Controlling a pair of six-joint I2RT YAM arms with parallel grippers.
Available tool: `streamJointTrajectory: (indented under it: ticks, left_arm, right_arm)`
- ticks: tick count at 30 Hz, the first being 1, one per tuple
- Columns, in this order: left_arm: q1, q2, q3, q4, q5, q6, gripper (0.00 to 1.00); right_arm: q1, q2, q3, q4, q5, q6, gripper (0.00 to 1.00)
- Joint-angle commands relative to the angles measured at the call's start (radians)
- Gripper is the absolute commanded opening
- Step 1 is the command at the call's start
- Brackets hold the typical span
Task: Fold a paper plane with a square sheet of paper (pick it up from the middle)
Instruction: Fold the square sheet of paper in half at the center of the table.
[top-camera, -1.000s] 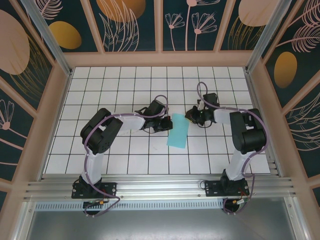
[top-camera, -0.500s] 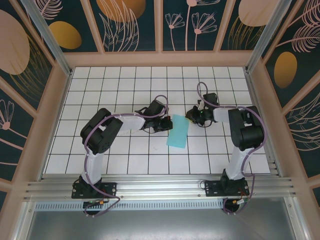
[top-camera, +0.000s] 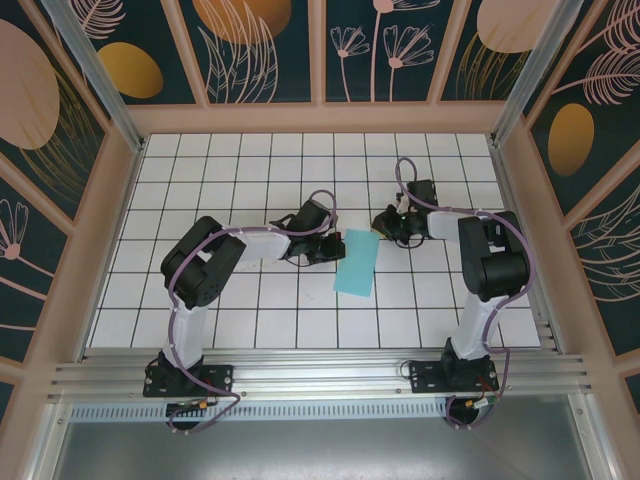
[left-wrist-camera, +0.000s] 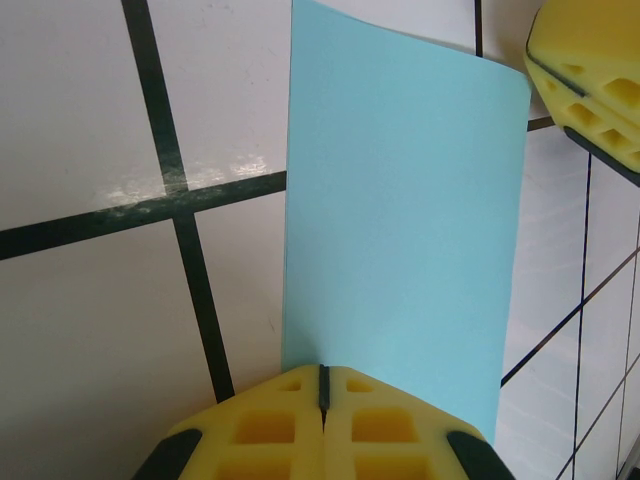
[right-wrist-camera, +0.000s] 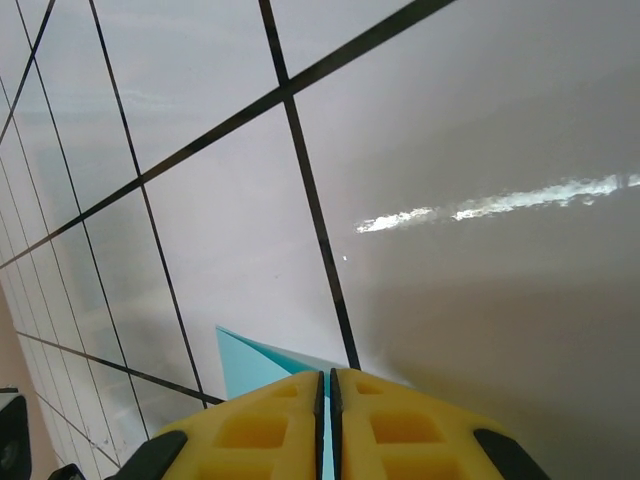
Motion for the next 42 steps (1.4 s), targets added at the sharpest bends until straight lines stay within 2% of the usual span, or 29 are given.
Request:
streamJointTrajectory:
  ticks: [1,15,21,25,33,38,42]
  left_arm:
    - [-0.003,0.038,-0.016,-0.135,-0.059,0.016,0.00]
    - [-0.004,0.021,-0.019,-0.130,-0.051,0.015,0.00]
    - [-0.004,-0.009,-0.020,-0.126,-0.046,0.011,0.00]
    - [-0.003,-0.041,-0.010,-0.104,-0.015,0.002,0.00]
    - [-0.004,-0.164,-0.010,-0.098,-0.047,-0.005,0.17]
    - [-0.001,-0.237,-0.085,-0.070,-0.127,-0.031,0.25]
    - [0.001,-0.240,-0.114,-0.044,-0.127,-0.048,0.30]
  right_arm:
    - [-0.006,0.022,-0.027,-0.001,0.014,0.006,0.14]
    - [0.001,0.043,0.057,-0.156,0.147,-0.034,0.14]
    - [-0.001,-0.105,0.020,-0.146,0.157,-0.039,0.16]
    - [0.009,-0.211,-0.063,-0.127,0.147,-0.027,0.17]
    - [0.081,-0.355,-0.277,-0.069,0.119,0.031,0.22]
    - [0.140,-0.388,-0.336,-0.054,0.137,0.064,0.24]
    - [0.162,-0.382,-0.368,-0.030,0.135,0.087,0.26]
